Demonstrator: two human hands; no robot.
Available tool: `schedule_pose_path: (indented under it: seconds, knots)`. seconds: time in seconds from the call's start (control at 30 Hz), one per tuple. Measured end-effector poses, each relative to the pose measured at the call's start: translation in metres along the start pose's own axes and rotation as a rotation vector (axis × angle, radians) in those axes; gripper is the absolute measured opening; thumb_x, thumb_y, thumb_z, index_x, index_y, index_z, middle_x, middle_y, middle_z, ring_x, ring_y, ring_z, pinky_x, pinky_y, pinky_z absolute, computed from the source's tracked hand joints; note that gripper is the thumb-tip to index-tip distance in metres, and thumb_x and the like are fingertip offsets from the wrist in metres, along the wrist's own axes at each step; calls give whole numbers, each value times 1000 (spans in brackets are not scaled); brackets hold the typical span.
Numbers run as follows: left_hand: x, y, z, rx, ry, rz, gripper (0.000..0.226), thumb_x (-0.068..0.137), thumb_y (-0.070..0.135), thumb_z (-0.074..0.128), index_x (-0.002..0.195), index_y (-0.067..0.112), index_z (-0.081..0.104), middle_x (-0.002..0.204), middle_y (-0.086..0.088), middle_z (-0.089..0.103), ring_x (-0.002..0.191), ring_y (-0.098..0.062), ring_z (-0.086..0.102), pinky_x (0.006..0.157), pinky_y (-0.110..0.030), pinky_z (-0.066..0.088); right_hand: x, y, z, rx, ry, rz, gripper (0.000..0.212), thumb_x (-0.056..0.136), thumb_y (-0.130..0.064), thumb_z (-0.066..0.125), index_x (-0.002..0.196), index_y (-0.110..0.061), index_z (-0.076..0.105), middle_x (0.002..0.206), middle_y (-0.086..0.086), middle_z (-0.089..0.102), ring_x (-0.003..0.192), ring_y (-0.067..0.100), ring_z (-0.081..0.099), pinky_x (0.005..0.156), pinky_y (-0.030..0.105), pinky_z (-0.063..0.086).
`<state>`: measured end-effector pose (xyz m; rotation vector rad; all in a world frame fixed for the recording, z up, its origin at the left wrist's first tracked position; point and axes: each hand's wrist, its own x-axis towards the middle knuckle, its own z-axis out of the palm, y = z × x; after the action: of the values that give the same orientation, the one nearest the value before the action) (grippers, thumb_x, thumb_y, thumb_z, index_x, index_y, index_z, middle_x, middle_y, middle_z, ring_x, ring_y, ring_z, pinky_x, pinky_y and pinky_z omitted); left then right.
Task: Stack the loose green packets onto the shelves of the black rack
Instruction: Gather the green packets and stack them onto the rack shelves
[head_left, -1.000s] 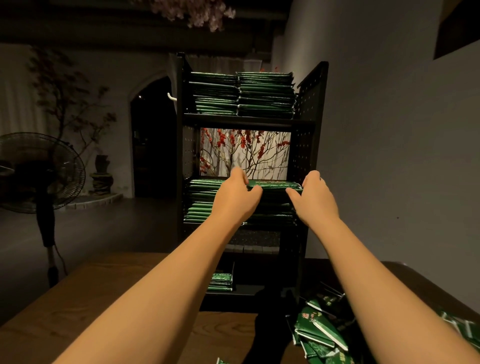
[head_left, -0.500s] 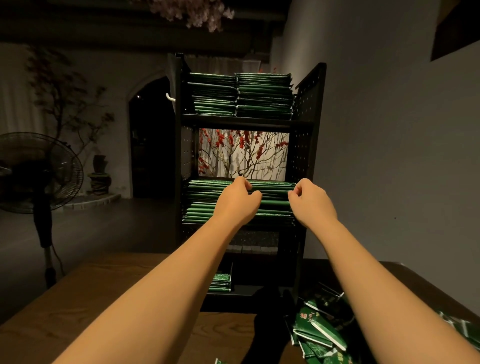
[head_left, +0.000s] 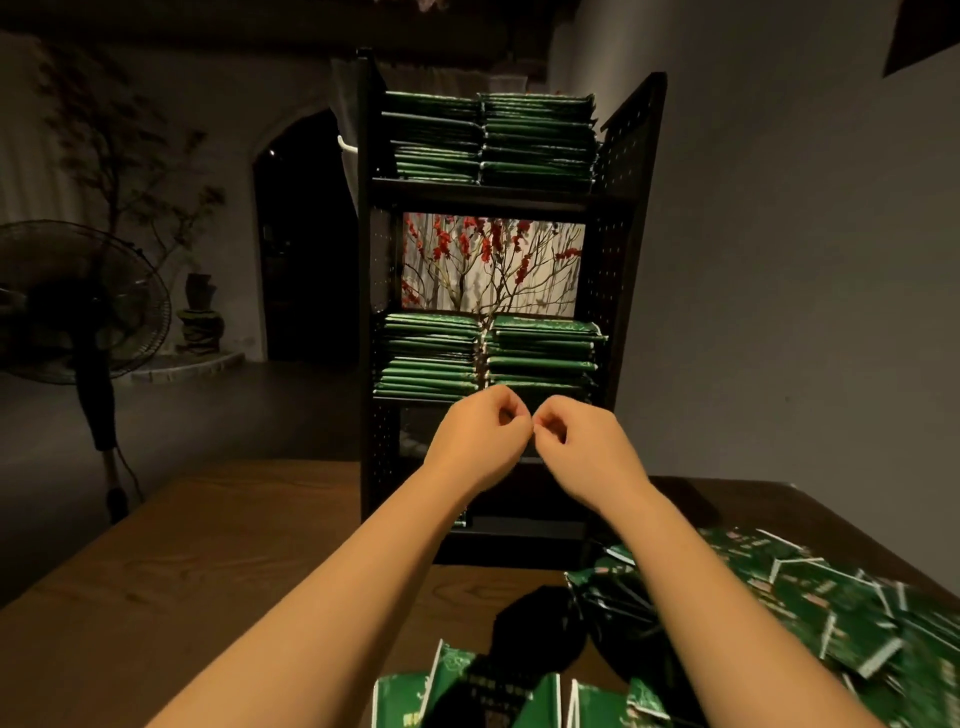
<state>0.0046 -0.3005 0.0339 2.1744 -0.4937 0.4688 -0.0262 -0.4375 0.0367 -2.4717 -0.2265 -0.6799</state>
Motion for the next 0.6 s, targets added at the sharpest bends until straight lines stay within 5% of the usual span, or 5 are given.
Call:
schedule_pose_path:
  seconds: [0.23, 0.37, 0.47, 0.6]
  knots:
    - [-77, -46, 11, -69, -139, -79, 4, 92, 25, 58, 90, 26, 61, 80, 5, 65, 72, -10, 60, 68, -31, 51, -63, 12, 52, 1, -148, -27, 10, 95, -24, 54, 92, -29, 62, 89, -10, 60, 77, 6, 54, 66, 26, 45]
    - [-122, -81, 26, 46, -225, -70, 7, 91, 29, 59, 98, 28, 59, 93, 7, 62, 88, -13, 58, 78, -33, 47, -98, 30, 85, -49, -248, -43, 10, 93, -23, 56, 97, -26, 64, 95, -8, 57, 89, 11, 55, 78, 27, 44]
    - [-151, -103, 35, 225, -337, -11, 39, 94, 48, 54, 129, 29, 50, 128, 6, 52, 124, -16, 43, 103, -39, 40, -116, 42, 103, -76, -305, 6, 20, 95, -21, 52, 112, -23, 63, 111, -6, 56, 105, 14, 54, 89, 27, 43]
    - [-187, -125, 34, 247, -639, -8, 95, 76, 77, 60, 153, 43, 17, 164, 11, 7, 152, -16, -6, 120, -61, 1, -137, 49, 125, -85, -344, 84, 31, 100, -26, 46, 129, -21, 55, 133, -3, 53, 123, 16, 49, 102, 32, 41]
